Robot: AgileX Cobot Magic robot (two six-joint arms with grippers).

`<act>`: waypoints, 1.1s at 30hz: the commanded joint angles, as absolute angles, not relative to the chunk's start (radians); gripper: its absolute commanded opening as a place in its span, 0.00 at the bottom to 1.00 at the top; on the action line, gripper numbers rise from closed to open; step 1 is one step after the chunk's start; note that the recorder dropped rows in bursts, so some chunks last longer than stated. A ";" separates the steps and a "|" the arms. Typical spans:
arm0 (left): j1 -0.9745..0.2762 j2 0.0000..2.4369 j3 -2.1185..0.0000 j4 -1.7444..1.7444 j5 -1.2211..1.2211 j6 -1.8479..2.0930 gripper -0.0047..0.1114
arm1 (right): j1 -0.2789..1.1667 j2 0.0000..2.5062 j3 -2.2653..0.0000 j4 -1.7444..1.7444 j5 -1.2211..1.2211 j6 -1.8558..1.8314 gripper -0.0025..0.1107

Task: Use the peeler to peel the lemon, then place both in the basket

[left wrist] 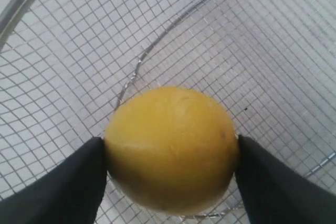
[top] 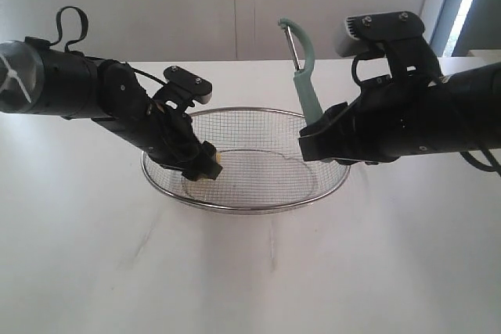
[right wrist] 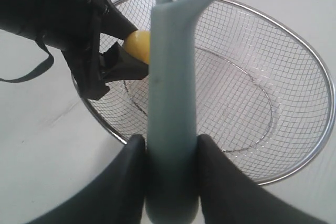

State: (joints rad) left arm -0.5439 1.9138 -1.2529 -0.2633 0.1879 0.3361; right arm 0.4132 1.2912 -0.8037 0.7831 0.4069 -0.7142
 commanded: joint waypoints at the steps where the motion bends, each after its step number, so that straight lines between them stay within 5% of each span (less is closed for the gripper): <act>1: -0.541 1.908 -1.259 -0.266 0.171 0.339 0.04 | 0.408 1.282 -0.807 0.784 0.394 -0.710 0.02; 16: -0.541 1.908 -1.259 -0.266 0.180 0.339 0.04 | 0.408 1.323 -0.807 0.758 0.302 -0.710 0.02; 20: -0.541 1.908 -1.259 -0.266 0.188 0.339 0.04 | 0.408 1.473 -0.826 0.762 0.151 -0.712 0.02; 33: -0.541 1.908 -1.259 -0.266 0.188 0.339 0.04 | 0.408 1.852 -1.022 0.762 0.254 -0.837 0.02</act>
